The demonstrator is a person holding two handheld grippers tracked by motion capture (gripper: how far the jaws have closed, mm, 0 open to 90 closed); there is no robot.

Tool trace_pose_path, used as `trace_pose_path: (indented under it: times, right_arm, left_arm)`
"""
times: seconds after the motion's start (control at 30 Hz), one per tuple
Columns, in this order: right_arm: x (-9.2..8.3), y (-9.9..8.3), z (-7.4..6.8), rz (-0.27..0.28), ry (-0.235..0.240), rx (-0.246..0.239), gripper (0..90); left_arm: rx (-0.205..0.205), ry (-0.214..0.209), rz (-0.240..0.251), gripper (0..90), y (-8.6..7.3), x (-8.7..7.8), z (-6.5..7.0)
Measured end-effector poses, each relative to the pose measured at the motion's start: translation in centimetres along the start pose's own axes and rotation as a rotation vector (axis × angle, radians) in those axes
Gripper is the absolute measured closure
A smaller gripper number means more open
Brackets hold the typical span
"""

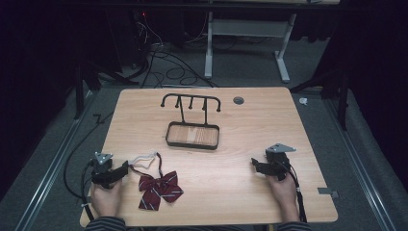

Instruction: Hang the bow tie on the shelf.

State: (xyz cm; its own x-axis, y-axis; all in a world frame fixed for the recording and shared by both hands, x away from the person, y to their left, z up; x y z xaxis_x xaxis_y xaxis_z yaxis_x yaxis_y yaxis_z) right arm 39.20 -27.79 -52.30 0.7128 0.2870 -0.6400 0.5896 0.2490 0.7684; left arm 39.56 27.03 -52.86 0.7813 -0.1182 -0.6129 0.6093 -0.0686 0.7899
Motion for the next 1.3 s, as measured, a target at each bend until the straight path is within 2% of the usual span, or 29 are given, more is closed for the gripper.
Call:
trace_pose_path:
  times: [1.3]
  right_arm:
    - [0.02,0.00,0.00,0.000,-0.002,-0.011,31.9]
  left_arm:
    - [0.007,-0.016,-0.002,32.4,0.04,0.06,0.09]
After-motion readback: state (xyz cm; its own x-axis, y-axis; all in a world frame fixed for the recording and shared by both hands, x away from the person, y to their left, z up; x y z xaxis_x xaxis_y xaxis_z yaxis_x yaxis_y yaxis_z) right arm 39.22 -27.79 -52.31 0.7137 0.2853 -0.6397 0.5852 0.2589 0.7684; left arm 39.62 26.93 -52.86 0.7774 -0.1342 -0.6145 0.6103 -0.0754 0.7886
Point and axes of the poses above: each handheld gripper's, and its own axes: x roughly forward along the jaws, y roughly out of its top, z roughly to its right, the point moved 3 cm from there along x, roughly forward along the jaws, and after that the axes turned 4 degrees about z, right-handed, at the moved point
